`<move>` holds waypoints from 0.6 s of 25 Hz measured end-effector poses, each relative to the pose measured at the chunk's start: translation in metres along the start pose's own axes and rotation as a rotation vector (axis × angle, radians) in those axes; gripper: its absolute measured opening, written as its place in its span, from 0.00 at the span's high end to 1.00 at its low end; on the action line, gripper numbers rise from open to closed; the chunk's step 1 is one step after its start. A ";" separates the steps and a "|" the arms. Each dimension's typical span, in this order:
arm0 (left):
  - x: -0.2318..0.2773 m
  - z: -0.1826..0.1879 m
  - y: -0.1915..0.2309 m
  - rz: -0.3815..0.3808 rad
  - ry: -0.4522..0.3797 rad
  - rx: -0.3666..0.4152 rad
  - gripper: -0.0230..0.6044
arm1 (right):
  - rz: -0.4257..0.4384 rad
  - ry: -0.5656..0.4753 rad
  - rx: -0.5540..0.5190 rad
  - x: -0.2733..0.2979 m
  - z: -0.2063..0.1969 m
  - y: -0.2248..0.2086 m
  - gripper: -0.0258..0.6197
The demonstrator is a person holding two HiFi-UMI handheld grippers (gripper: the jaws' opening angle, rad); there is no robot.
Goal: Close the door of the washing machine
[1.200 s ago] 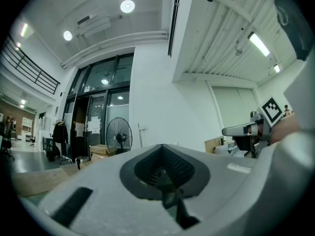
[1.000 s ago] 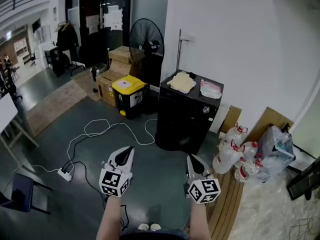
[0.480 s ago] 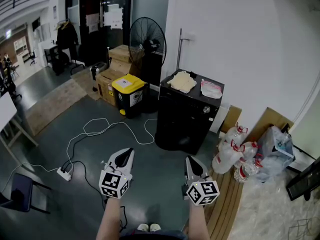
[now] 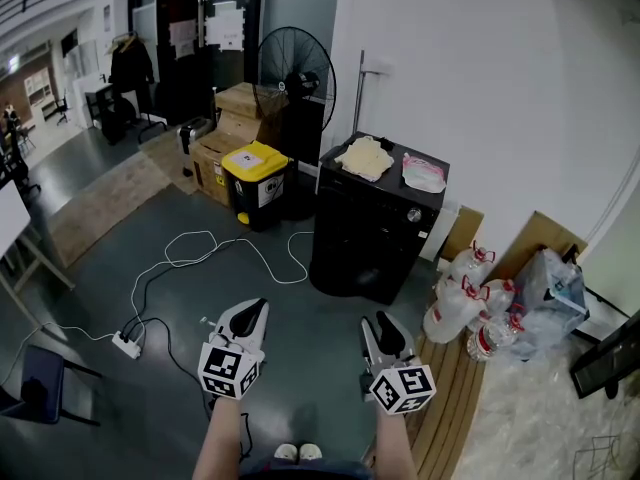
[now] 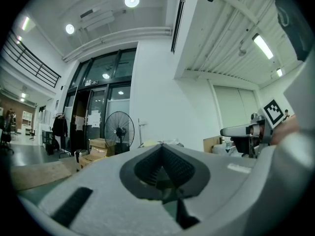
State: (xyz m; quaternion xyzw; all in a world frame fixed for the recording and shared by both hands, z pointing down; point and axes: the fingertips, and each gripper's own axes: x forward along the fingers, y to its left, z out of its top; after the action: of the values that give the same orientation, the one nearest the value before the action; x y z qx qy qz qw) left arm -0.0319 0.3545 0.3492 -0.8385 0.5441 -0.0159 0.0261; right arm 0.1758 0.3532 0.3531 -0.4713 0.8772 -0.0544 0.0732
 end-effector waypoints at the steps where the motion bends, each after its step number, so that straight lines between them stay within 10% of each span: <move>1: 0.000 0.000 0.001 0.001 0.000 -0.002 0.96 | 0.002 -0.001 -0.001 0.001 0.000 0.000 0.73; 15: 0.006 -0.010 0.047 0.001 -0.001 -0.018 0.96 | -0.013 0.014 0.001 0.038 -0.011 0.008 0.71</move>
State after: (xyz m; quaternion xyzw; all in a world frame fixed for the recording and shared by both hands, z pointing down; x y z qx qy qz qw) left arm -0.0723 0.3296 0.3560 -0.8385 0.5445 -0.0104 0.0187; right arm 0.1465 0.3256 0.3593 -0.4764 0.8747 -0.0586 0.0670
